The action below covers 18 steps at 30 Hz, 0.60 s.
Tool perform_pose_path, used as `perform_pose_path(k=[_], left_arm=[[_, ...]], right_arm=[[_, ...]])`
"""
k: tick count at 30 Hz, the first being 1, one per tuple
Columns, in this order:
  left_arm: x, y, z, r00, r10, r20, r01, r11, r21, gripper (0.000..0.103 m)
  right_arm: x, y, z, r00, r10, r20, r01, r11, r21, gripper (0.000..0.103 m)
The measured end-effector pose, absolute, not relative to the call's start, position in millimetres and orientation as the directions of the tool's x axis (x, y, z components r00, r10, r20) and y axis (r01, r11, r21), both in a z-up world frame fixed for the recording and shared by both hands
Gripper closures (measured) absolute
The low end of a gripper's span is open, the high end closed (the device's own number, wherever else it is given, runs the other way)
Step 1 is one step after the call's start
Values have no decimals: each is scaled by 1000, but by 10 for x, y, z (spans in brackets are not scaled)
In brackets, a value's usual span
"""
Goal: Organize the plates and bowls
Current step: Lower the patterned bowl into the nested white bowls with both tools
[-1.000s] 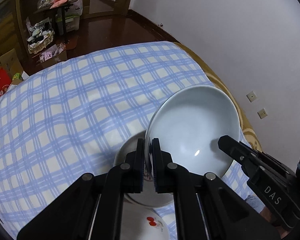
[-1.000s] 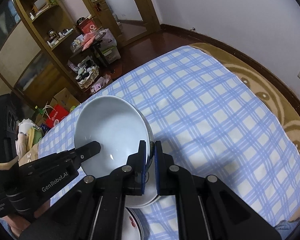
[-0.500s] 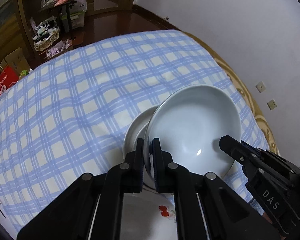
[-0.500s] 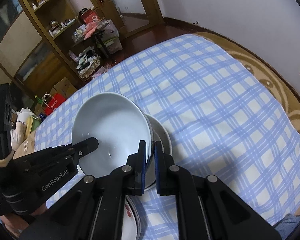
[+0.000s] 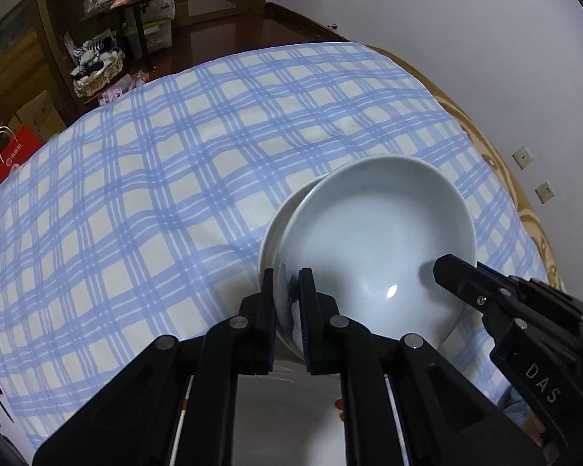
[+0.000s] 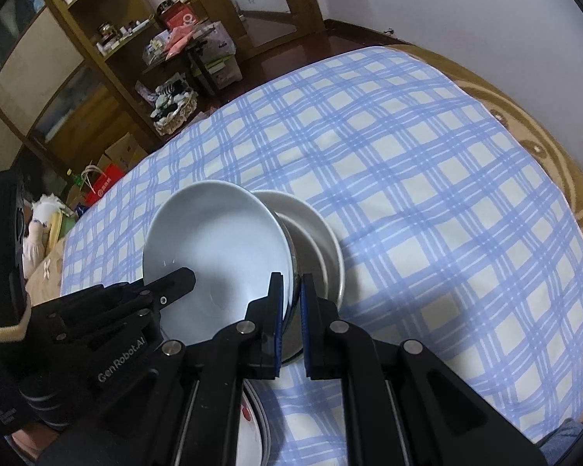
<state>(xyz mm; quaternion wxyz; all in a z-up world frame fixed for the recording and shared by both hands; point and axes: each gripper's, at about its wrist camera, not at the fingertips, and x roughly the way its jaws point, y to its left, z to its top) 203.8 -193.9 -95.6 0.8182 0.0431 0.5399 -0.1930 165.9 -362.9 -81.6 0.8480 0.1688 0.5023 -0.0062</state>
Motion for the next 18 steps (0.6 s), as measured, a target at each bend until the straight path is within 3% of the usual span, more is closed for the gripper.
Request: perform_pose_path(k=[18], left_arm=[[2055,-1923,-1136,315,-283,-906,355,920,-164,92]], right_arm=[[1648,-3485,-925,456,84,-886,135,977,163,93]])
